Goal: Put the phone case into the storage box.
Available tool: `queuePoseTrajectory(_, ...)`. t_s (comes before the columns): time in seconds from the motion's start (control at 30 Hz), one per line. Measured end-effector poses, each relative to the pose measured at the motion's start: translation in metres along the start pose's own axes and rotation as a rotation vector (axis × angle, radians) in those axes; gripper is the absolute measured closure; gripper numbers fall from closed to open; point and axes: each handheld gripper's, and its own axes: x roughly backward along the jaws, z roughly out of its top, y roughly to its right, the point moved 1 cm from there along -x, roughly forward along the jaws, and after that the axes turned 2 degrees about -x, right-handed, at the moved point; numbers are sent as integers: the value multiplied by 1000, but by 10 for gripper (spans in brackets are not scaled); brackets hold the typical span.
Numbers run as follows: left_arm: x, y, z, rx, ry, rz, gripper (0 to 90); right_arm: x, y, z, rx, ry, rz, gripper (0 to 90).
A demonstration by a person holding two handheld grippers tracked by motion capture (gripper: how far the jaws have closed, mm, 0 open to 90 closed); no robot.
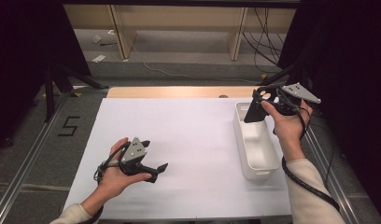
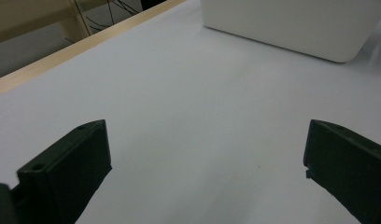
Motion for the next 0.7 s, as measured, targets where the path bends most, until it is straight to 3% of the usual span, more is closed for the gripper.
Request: queuePoseTrajectory(0.7,0,0,0,2,0,0,6,-17,0,-4,21,-37,-9,155)
